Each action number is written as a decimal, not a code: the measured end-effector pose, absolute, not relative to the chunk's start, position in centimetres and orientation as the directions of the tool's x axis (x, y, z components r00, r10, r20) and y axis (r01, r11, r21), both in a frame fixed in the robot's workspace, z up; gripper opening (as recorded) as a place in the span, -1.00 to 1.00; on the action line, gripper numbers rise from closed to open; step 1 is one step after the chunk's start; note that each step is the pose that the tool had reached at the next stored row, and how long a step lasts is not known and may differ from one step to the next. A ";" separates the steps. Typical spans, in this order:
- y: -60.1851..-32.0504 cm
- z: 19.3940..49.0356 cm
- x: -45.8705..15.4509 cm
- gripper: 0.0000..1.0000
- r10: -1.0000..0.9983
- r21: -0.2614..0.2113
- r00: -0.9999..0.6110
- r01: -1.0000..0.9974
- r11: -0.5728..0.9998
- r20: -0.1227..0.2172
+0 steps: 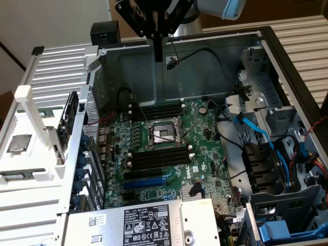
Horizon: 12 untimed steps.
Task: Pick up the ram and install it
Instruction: 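Reach for the ram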
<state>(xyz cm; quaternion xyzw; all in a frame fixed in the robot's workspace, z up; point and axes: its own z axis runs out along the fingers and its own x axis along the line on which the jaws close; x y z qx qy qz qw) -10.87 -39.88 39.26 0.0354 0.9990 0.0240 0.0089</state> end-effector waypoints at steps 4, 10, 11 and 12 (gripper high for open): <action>-39.9 39.3 -10.8 -0.80 0.071 0.048 -0.997 0.070 0.996 -0.016; -40.2 39.3 -11.9 -0.80 0.071 0.049 -0.997 0.070 0.996 -0.018; -40.3 39.3 -12.3 -0.80 0.071 0.049 -0.997 0.070 0.996 -0.018; -40.4 39.3 -12.8 -0.80 0.071 0.049 -0.997 0.070 0.996 -0.018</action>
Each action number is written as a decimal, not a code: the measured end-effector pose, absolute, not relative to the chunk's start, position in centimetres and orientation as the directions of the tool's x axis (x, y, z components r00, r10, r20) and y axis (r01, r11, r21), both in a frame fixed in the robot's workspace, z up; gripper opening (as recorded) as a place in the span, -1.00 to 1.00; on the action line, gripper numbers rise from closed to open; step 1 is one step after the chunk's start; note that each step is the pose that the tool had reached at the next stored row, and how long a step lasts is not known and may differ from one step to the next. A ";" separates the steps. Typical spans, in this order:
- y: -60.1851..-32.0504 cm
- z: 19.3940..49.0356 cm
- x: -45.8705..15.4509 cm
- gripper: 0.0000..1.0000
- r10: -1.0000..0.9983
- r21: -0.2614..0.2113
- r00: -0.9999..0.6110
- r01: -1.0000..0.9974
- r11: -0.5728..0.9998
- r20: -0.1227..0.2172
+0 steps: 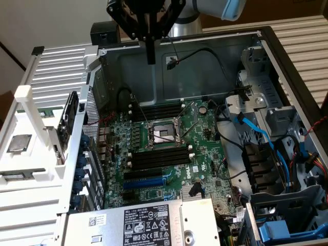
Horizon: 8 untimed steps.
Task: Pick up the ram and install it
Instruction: 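Reach for the ram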
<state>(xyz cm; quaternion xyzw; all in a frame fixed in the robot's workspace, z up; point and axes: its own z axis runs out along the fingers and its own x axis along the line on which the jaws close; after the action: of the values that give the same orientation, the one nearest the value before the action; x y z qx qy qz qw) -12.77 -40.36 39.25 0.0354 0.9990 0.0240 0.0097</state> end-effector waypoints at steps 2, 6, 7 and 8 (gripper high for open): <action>-40.6 39.2 -13.7 -0.80 0.071 0.049 -0.997 0.070 0.996 -0.018; -41.0 39.2 -15.5 -0.80 0.071 0.049 -0.997 0.070 0.996 -0.018; -41.1 39.2 -16.4 -0.80 0.071 0.049 -0.997 0.070 0.996 -0.018; -41.1 39.2 -16.9 -0.80 0.071 0.049 -0.997 0.070 0.996 -0.018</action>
<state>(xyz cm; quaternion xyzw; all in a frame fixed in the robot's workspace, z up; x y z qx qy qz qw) -16.86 -41.15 39.21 0.0354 0.9990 0.0241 0.0097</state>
